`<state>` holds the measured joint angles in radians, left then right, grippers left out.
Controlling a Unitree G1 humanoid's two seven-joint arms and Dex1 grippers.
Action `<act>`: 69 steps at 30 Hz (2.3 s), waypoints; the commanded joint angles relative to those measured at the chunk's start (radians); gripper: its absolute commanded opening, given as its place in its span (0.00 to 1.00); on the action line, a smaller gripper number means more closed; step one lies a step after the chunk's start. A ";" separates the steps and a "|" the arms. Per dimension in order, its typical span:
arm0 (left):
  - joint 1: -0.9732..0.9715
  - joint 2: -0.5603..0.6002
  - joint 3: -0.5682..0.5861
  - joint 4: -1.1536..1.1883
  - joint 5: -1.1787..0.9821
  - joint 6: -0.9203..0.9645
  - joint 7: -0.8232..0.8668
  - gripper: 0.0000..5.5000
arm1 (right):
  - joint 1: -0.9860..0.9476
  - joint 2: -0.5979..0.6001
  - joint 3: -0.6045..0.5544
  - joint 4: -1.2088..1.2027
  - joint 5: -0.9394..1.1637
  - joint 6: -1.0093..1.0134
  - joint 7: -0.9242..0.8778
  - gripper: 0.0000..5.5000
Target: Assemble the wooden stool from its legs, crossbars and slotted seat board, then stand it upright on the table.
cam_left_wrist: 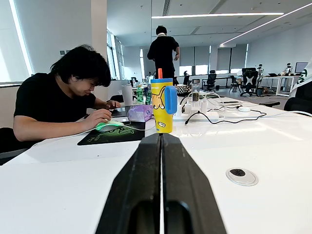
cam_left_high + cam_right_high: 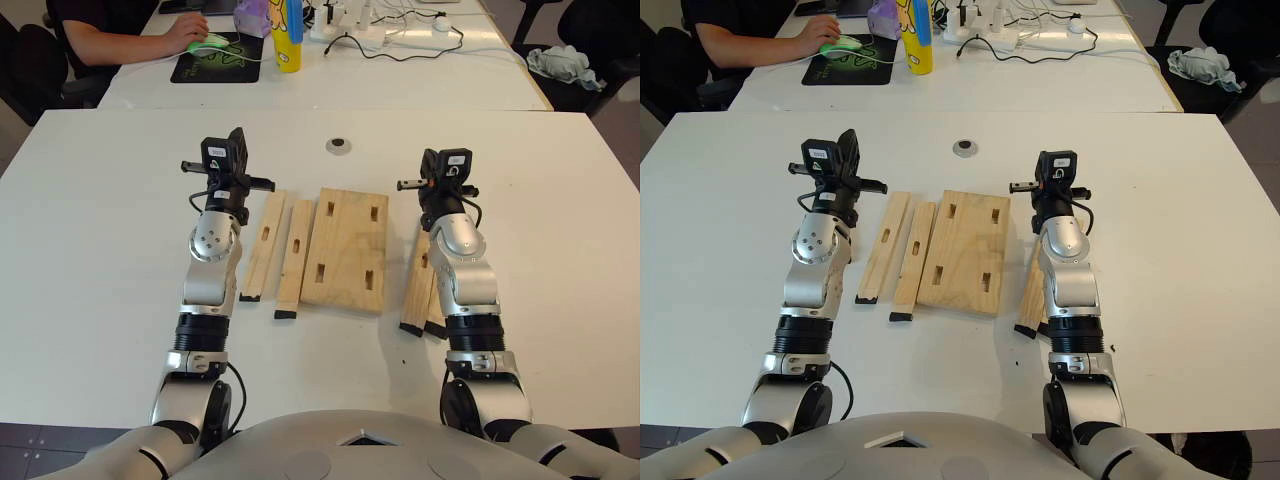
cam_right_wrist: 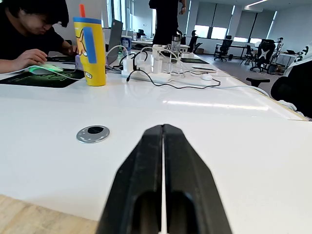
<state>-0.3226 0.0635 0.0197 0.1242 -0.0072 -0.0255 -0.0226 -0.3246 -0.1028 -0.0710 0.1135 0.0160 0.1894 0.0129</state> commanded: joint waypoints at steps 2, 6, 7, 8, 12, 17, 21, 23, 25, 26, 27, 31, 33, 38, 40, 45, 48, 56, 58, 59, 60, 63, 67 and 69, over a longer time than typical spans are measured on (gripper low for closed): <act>-0.002 0.001 -0.005 0.006 0.003 -0.003 -0.010 0.00 | 0.008 -0.008 -0.002 -0.003 0.000 0.011 0.006 0.00; 0.002 -0.002 -0.009 0.005 0.007 -0.008 -0.008 0.00 | 0.012 -0.011 -0.001 -0.002 -0.003 0.010 0.009 0.00; 0.005 -0.004 -0.009 0.006 0.009 -0.011 -0.005 0.00 | 0.014 -0.013 0.002 -0.001 -0.005 0.008 0.010 0.00; 0.007 -0.006 -0.008 0.008 0.011 -0.013 -0.001 0.00 | 0.014 -0.016 0.006 0.000 -0.011 0.007 0.012 0.00; 0.018 -0.013 -0.009 0.004 0.024 -0.018 0.019 0.00 | 0.021 -0.023 0.011 0.000 -0.011 0.002 0.032 0.00; 0.039 -0.022 -0.010 -0.011 0.037 -0.020 0.041 0.00 | 0.067 -0.052 0.009 -0.061 0.006 0.041 0.079 0.00; 0.083 -0.032 -0.005 -0.055 0.043 -0.010 0.066 0.00 | 0.153 -0.114 -0.029 -0.195 0.033 0.139 0.135 0.00; 0.116 -0.037 -0.002 -0.090 0.045 0.001 0.081 0.00 | 0.207 -0.163 -0.055 -0.285 0.050 0.209 0.172 0.00; 0.160 -0.043 0.005 -0.132 0.050 0.012 0.099 0.00 | 0.258 -0.213 -0.101 -0.364 0.090 0.301 0.214 0.00; 0.183 -0.046 0.008 -0.153 0.052 0.016 0.108 0.00 | 0.280 -0.237 -0.124 -0.396 0.114 0.351 0.238 0.00; 0.203 -0.050 0.012 -0.172 0.055 0.021 0.118 0.00 | 0.295 -0.262 -0.138 -0.420 0.134 0.392 0.261 0.00; 0.256 -0.067 0.017 -0.220 0.062 0.034 0.146 0.00 | 0.327 -0.359 -0.180 -0.476 0.202 0.539 0.347 0.00; 0.272 -0.076 0.014 -0.242 0.068 0.042 0.159 0.00 | 0.335 -0.408 -0.202 -0.479 0.231 0.606 0.388 0.00; 0.303 -0.089 0.016 -0.275 0.079 0.054 0.179 0.00 | 0.357 -0.507 -0.251 -0.434 0.307 0.784 0.472 0.00; 0.315 -0.092 0.018 -0.290 0.083 0.058 0.184 0.00 | 0.364 -0.542 -0.263 -0.411 0.344 0.866 0.506 0.05; 0.330 -0.094 0.022 -0.307 0.087 0.063 0.190 0.00 | 0.322 -0.601 -0.300 -0.308 0.416 0.998 0.566 0.18; 0.333 -0.097 0.024 -0.303 0.089 0.060 0.195 0.00 | 0.290 -0.589 -0.325 -0.269 0.472 1.050 0.592 0.25; 0.338 -0.102 0.022 -0.304 0.088 0.057 0.196 0.00 | 0.296 -0.627 -0.297 -0.241 0.535 1.070 0.641 0.46; 0.341 -0.103 0.022 -0.306 0.087 0.057 0.194 0.00 | 0.316 -0.646 -0.258 -0.251 0.515 1.021 0.656 0.46; 0.342 -0.103 0.021 -0.308 0.087 0.057 0.194 0.00 | 0.326 -0.651 -0.246 -0.252 0.513 1.006 0.662 0.46; 0.343 -0.104 0.021 -0.308 0.086 0.057 0.194 0.00 | 0.333 -0.649 -0.237 -0.251 0.515 0.999 0.666 0.46; 0.344 -0.105 0.020 -0.308 0.086 0.059 0.193 0.00 | 0.378 -0.665 -0.184 -0.276 0.498 0.939 0.693 0.46; 0.345 -0.105 0.018 -0.309 0.085 0.062 0.191 0.00 | 0.428 -0.677 -0.138 -0.326 0.491 0.891 0.712 0.46; 0.344 -0.105 0.018 -0.308 0.084 0.064 0.190 0.00 | 0.444 -0.692 -0.105 -0.347 0.467 0.844 0.716 0.46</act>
<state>0.0139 -0.0360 0.0397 -0.1697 0.0784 0.0285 0.1696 0.0878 -0.7736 -0.2246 -0.2100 0.5125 1.0627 0.7173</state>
